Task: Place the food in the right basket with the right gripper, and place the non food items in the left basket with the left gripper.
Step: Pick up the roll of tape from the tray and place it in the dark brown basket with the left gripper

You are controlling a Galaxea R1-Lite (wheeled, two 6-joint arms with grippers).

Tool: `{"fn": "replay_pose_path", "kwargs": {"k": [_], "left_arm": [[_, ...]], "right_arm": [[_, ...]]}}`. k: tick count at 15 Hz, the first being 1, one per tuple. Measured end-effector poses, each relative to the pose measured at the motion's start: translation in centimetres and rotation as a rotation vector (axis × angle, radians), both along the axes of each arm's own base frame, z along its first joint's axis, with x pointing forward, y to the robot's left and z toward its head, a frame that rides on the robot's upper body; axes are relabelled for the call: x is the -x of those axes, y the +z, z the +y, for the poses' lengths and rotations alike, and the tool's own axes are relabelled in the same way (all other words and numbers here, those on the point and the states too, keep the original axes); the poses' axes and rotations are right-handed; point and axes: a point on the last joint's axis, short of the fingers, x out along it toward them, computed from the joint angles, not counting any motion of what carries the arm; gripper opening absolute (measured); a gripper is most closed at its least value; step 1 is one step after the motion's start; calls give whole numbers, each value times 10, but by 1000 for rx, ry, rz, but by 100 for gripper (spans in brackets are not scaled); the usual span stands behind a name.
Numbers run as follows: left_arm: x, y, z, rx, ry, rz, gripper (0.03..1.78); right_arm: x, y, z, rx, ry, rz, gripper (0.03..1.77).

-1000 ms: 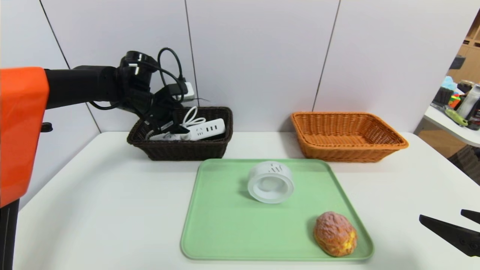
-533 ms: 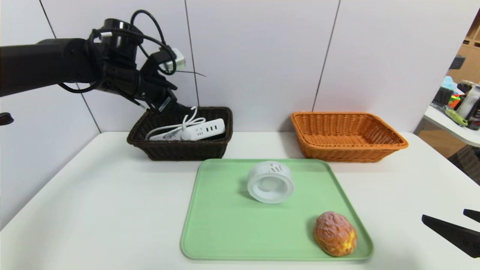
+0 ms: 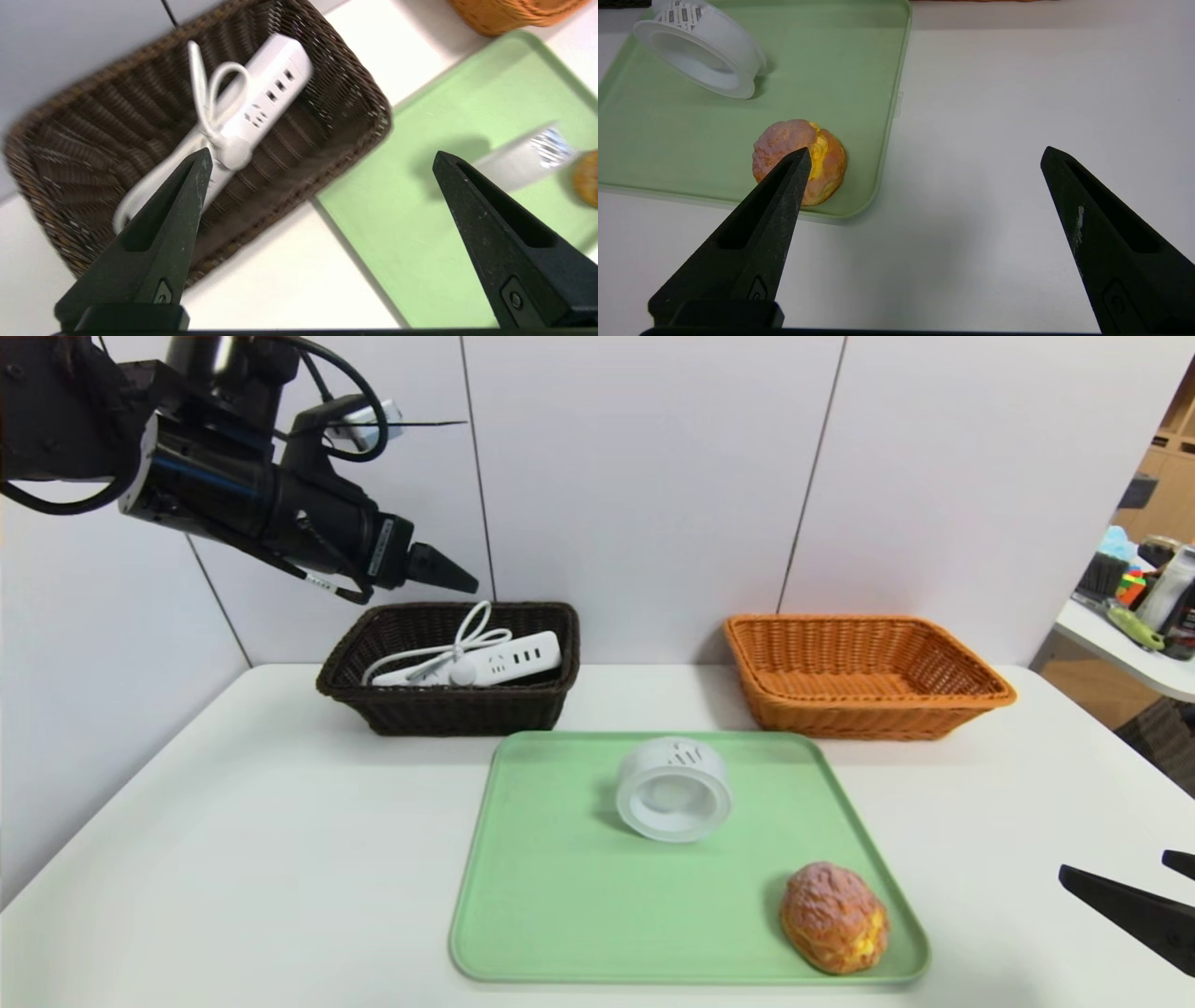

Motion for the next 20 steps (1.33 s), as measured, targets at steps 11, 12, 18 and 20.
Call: {"fn": "replay_pose_path", "kwargs": {"k": [11,12,18,20], "left_arm": [[39,-43,-75,18,-325,129,169],[40,-50,-82,18,-383,100,169],[34,-84,-102,-10,-695,-13,169],[29,-92,-106,-26,-737,-38,169]], "right_arm": [[1,1,1,-12,27,-9,170],[1,1,1,-11,27,-8,170],[2,0,1,-10,26,-3,170],[2,-1,0,-10,23,-1,170]]}}
